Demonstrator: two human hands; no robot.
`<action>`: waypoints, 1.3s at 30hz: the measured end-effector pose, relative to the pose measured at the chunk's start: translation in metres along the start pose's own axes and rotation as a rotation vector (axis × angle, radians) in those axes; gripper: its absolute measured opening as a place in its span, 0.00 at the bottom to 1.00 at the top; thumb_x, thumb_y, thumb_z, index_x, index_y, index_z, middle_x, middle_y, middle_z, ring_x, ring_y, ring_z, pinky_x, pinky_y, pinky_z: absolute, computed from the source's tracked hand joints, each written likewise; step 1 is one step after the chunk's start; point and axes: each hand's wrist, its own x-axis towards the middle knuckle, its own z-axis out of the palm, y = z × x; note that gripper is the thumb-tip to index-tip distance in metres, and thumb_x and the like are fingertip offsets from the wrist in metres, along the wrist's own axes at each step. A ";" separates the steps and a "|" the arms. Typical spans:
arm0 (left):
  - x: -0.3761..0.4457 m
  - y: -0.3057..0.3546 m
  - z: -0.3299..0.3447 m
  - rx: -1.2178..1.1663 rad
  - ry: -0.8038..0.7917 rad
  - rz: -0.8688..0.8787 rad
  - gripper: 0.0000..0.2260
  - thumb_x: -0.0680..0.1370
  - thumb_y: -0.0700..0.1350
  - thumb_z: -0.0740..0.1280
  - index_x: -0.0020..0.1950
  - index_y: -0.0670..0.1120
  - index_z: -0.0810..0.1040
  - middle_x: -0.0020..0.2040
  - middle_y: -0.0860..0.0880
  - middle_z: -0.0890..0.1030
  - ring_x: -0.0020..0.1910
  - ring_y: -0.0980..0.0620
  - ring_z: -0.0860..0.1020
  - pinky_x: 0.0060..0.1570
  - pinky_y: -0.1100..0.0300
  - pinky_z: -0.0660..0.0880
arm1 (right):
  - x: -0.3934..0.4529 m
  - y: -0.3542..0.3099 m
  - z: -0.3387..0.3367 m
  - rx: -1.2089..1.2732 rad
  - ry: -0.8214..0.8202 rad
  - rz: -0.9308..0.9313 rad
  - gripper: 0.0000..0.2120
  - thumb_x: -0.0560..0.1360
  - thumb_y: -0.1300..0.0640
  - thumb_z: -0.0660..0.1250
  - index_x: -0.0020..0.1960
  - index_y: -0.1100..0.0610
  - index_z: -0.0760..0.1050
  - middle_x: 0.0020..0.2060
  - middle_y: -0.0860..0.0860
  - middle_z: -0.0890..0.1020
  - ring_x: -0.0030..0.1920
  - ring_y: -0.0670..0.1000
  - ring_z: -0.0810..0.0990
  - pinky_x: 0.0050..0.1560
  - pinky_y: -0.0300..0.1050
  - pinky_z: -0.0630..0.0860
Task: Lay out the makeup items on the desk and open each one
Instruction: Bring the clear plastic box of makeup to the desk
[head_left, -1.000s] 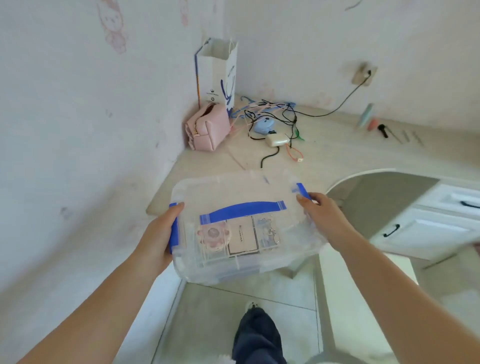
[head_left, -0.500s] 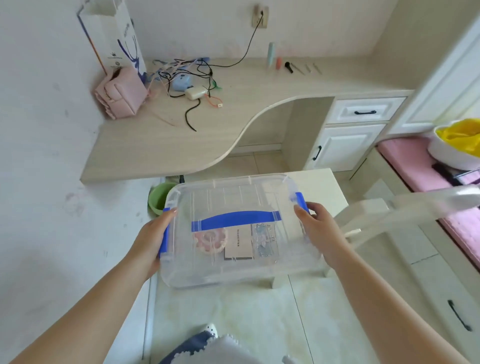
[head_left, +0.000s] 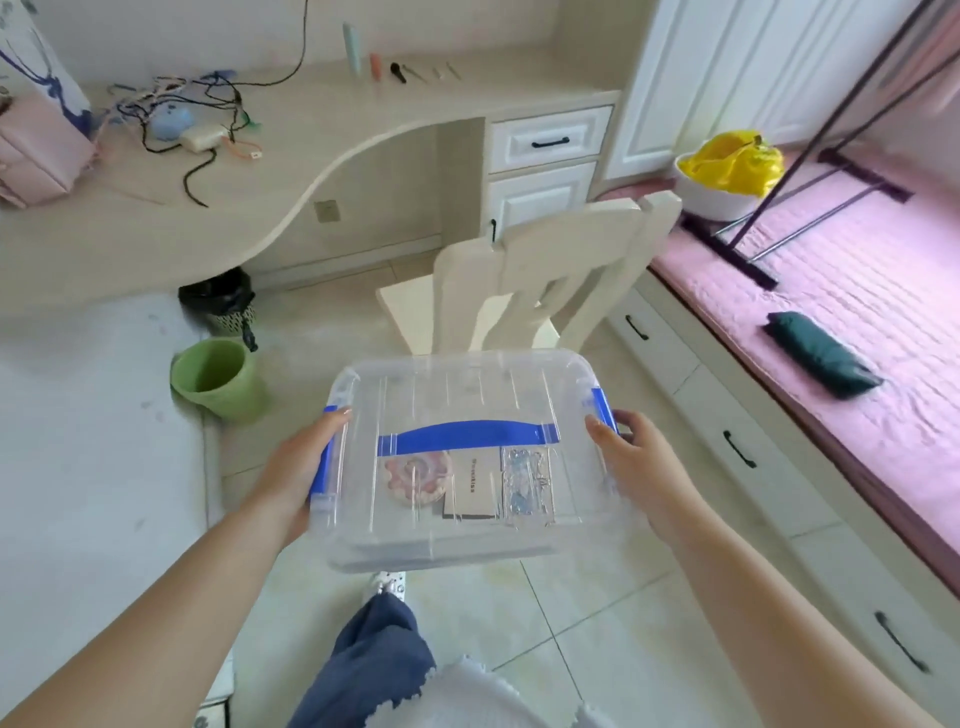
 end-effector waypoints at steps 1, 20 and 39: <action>-0.002 -0.003 0.020 0.014 -0.027 -0.001 0.10 0.73 0.56 0.66 0.38 0.55 0.84 0.33 0.52 0.84 0.31 0.53 0.82 0.34 0.58 0.75 | -0.006 0.010 -0.020 0.009 0.038 0.013 0.15 0.73 0.42 0.64 0.58 0.46 0.71 0.42 0.46 0.81 0.35 0.48 0.80 0.36 0.44 0.73; 0.098 0.059 0.363 0.196 -0.575 -0.009 0.10 0.74 0.53 0.67 0.39 0.51 0.85 0.37 0.48 0.85 0.33 0.49 0.83 0.30 0.58 0.78 | 0.069 0.066 -0.269 0.237 0.555 0.142 0.15 0.72 0.43 0.67 0.56 0.46 0.73 0.43 0.44 0.83 0.39 0.46 0.84 0.38 0.45 0.78; 0.255 0.149 0.634 0.208 -0.555 0.021 0.11 0.74 0.53 0.67 0.44 0.45 0.81 0.38 0.43 0.83 0.36 0.44 0.82 0.43 0.47 0.78 | 0.328 0.014 -0.467 0.070 0.561 0.119 0.17 0.76 0.48 0.64 0.62 0.54 0.70 0.46 0.49 0.80 0.42 0.50 0.81 0.38 0.45 0.77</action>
